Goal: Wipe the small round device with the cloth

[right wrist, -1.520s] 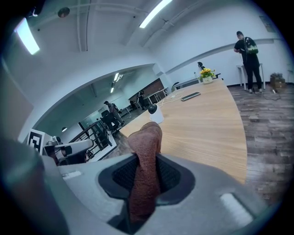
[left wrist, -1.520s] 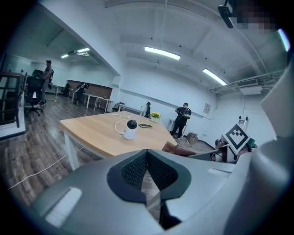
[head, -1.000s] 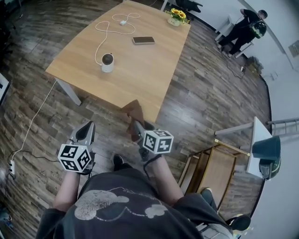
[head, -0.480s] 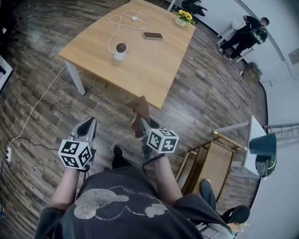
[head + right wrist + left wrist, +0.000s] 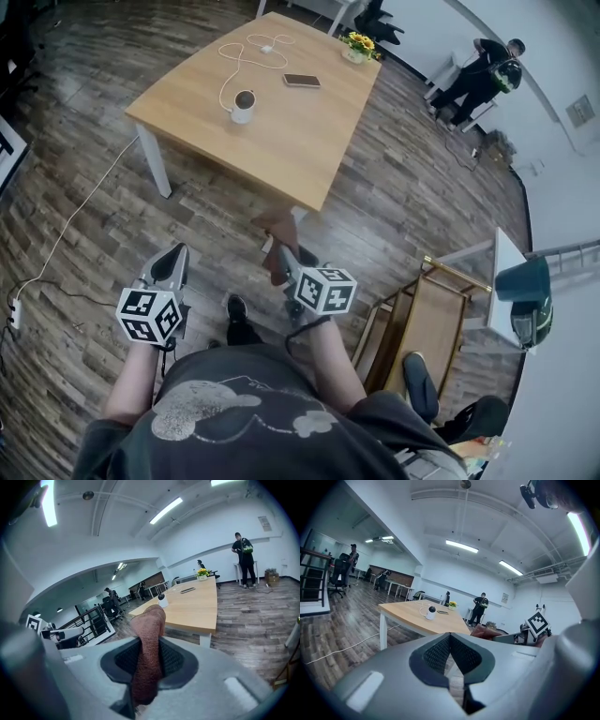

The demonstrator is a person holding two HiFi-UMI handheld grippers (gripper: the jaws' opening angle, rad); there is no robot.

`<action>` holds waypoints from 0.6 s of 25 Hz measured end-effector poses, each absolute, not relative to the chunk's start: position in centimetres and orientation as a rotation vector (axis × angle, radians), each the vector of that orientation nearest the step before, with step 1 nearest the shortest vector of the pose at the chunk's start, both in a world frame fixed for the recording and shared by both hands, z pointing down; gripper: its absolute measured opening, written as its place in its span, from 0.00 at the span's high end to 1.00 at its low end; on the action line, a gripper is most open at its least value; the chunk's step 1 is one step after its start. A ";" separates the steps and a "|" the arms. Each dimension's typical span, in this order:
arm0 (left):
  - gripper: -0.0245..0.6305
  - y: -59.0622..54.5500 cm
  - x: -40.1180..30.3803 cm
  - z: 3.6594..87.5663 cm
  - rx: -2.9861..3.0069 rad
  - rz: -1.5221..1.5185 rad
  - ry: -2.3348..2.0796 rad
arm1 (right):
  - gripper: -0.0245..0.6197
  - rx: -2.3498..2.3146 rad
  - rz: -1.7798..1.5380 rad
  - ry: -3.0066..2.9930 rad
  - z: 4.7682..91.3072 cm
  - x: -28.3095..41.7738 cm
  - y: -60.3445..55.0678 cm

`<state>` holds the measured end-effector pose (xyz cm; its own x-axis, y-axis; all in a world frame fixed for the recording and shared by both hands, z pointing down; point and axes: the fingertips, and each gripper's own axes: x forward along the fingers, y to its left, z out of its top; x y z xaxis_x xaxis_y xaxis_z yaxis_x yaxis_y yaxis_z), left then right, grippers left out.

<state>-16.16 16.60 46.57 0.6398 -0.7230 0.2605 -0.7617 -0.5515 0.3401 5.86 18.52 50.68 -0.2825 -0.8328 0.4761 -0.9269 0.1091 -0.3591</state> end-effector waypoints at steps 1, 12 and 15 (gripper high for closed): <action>0.93 16.8 -16.1 46.5 2.442 0.124 -1.167 | 0.85 1.782 0.914 -2.217 50.7 5.8 18.8; 0.93 18.1 -15.8 45.8 2.483 0.124 -1.159 | 0.85 1.740 0.459 -2.262 46.4 3.3 19.9; 0.93 18.6 -15.6 46.0 2.487 0.135 -1.142 | 0.85 1.722 0.480 -2.262 46.6 2.9 19.9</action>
